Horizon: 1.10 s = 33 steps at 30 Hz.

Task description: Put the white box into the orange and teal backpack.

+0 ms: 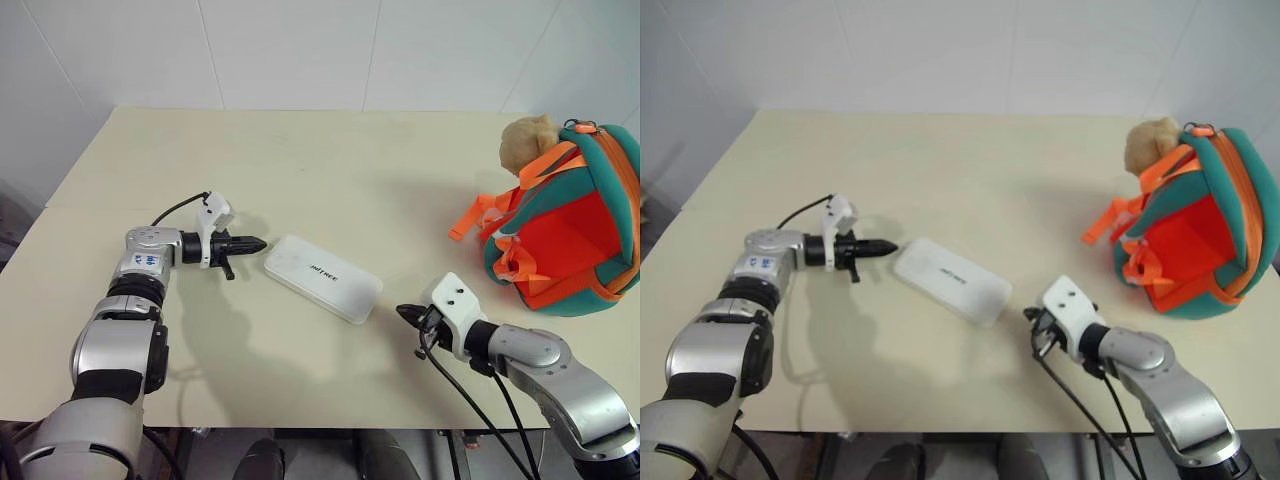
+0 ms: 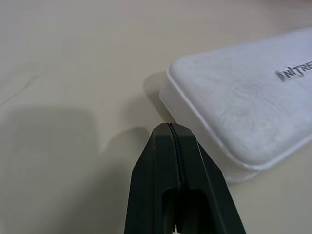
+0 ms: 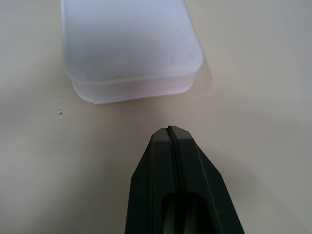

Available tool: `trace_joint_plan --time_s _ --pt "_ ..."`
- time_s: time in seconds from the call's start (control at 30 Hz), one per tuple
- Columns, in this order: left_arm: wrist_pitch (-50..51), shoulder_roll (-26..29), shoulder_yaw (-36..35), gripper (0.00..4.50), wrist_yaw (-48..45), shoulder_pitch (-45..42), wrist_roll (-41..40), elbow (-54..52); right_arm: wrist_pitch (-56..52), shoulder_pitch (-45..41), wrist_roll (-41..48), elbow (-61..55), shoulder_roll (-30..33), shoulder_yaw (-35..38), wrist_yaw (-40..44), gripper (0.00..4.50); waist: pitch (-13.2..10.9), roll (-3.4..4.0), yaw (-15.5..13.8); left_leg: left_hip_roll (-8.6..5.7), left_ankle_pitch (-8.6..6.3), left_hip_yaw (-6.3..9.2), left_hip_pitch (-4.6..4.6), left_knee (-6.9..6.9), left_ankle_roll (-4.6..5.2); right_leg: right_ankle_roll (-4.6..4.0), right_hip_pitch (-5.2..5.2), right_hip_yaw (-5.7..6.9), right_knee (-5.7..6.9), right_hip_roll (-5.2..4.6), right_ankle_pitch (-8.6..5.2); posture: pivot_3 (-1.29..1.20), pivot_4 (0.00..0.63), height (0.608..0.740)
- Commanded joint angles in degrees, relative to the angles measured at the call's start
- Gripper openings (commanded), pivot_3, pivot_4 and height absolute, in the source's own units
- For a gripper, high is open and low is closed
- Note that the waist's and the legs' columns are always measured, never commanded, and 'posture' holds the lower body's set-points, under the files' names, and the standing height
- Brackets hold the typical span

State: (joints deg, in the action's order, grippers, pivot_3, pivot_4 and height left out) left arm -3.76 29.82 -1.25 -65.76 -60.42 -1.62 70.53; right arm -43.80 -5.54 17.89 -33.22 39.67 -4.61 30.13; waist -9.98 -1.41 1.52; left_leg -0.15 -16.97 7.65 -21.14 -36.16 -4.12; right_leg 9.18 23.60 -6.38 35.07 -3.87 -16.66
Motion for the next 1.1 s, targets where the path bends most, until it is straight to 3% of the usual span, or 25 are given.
trace_joint_plan --time_s 0.03,0.73,1.1 --pt "-0.43 -0.46 0.17 0.00 0.39 -1.84 0.80 -0.04 -0.72 -0.93 -0.93 -0.36 -0.96 -0.83 -0.83 0.12 0.00 0.00 0.04 0.00 0.00 0.00 0.00 0.01 0.00 0.00 0.01 0.00 -0.01 0.00 0.00 0.00 0.150 0.740" --pt "-1.16 -0.99 3.69 0.00 -7.92 0.87 2.82 -3.47 -1.15 -5.82 -3.43 0.79 -4.00 -5.52 0.77 0.12 0.00 0.00 0.03 0.00 0.00 -0.01 -0.01 0.02 0.00 0.00 0.01 0.00 -0.02 0.00 0.00 0.00 0.150 0.740" --pt "1.93 0.49 4.81 0.00 -15.94 7.87 0.57 -14.17 0.10 -7.48 -4.03 2.29 -2.25 -4.88 4.34 0.12 0.00 0.00 0.05 0.00 0.00 -0.01 0.01 0.01 0.00 0.00 0.00 0.00 0.01 -0.01 0.00 0.00 0.150 0.740"
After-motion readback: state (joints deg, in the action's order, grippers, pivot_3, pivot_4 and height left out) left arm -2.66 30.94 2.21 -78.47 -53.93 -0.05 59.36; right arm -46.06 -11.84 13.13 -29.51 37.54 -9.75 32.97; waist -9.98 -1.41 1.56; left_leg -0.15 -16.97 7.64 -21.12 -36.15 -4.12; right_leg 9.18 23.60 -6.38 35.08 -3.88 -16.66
